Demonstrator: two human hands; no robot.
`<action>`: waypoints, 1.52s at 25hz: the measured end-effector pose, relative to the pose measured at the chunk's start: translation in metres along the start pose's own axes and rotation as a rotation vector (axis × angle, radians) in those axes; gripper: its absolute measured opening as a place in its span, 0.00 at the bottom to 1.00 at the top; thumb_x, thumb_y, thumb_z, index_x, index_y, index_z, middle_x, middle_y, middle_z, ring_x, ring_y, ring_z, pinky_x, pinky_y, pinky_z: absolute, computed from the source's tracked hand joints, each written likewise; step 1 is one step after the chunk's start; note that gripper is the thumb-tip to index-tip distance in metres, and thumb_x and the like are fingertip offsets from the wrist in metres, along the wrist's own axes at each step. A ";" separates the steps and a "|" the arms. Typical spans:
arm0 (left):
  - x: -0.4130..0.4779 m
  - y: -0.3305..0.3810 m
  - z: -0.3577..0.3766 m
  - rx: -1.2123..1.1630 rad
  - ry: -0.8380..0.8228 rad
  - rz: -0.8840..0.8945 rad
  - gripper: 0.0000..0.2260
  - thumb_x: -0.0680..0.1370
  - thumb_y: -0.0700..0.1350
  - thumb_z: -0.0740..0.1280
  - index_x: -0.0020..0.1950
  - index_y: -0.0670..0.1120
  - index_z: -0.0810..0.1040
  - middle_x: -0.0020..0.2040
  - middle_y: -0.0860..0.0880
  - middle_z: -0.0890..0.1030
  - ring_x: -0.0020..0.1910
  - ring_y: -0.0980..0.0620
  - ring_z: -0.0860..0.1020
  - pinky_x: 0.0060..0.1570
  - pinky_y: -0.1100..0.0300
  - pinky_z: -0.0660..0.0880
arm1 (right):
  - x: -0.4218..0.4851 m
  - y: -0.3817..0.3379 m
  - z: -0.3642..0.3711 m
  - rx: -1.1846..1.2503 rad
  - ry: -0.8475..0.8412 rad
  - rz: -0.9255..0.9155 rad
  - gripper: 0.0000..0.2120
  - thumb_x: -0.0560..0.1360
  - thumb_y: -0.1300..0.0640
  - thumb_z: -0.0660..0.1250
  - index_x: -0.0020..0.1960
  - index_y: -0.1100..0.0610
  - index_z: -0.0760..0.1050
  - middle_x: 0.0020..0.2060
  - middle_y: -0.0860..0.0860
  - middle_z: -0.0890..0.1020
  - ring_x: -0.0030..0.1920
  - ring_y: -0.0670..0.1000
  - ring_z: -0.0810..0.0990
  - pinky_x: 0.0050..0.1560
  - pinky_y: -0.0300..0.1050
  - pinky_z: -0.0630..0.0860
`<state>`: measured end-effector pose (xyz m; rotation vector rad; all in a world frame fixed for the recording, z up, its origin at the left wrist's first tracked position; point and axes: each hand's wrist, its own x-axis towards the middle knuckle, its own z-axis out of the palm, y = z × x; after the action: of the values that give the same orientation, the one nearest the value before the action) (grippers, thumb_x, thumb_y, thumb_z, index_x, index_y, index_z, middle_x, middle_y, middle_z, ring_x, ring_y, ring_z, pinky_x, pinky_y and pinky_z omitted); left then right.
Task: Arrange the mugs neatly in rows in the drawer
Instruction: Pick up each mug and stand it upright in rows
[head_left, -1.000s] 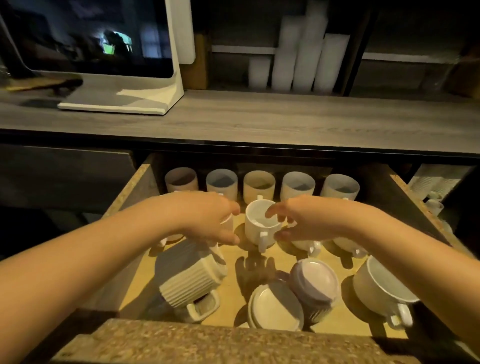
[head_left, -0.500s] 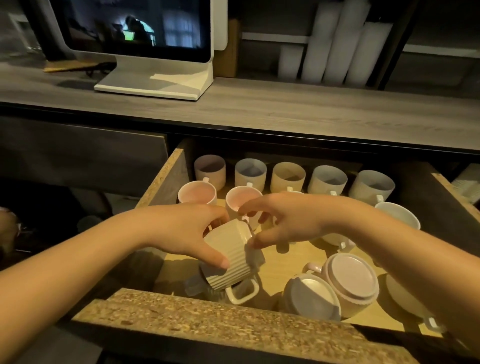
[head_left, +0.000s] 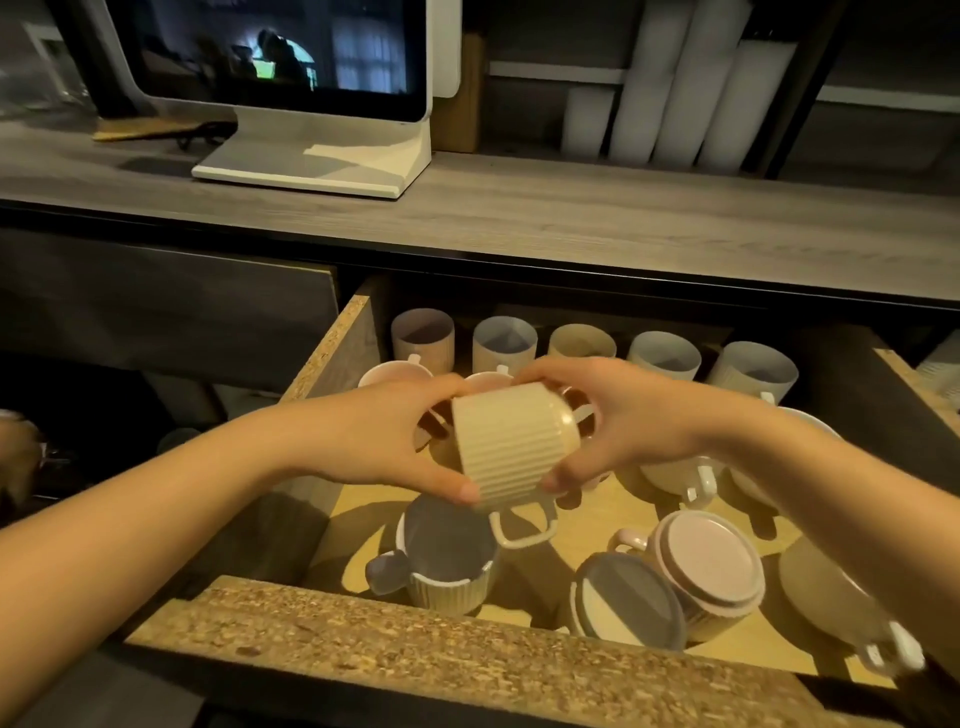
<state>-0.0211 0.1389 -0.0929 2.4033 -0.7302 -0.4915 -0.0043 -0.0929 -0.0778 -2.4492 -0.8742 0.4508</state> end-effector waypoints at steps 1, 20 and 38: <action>0.005 0.004 -0.001 -0.034 0.065 0.031 0.31 0.67 0.56 0.75 0.65 0.59 0.64 0.59 0.63 0.72 0.58 0.62 0.72 0.55 0.67 0.72 | -0.004 0.007 -0.007 0.064 0.028 0.005 0.33 0.63 0.50 0.77 0.63 0.46 0.66 0.54 0.42 0.75 0.57 0.43 0.75 0.54 0.36 0.77; 0.059 0.056 0.030 0.366 0.384 0.037 0.39 0.66 0.63 0.72 0.71 0.54 0.59 0.67 0.54 0.65 0.64 0.54 0.63 0.53 0.62 0.64 | -0.015 0.024 0.002 0.102 0.398 0.284 0.14 0.78 0.50 0.61 0.60 0.53 0.76 0.47 0.48 0.80 0.42 0.46 0.81 0.35 0.32 0.79; 0.011 0.013 0.042 0.549 -0.299 -0.115 0.35 0.70 0.59 0.71 0.73 0.56 0.59 0.71 0.55 0.64 0.67 0.53 0.66 0.64 0.56 0.68 | -0.023 0.028 0.016 -0.091 0.239 0.426 0.15 0.77 0.59 0.63 0.63 0.57 0.75 0.49 0.50 0.77 0.36 0.48 0.80 0.26 0.31 0.76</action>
<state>-0.0383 0.1060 -0.1186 2.9300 -0.9571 -0.7934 -0.0144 -0.1216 -0.1035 -2.7053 -0.2775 0.2569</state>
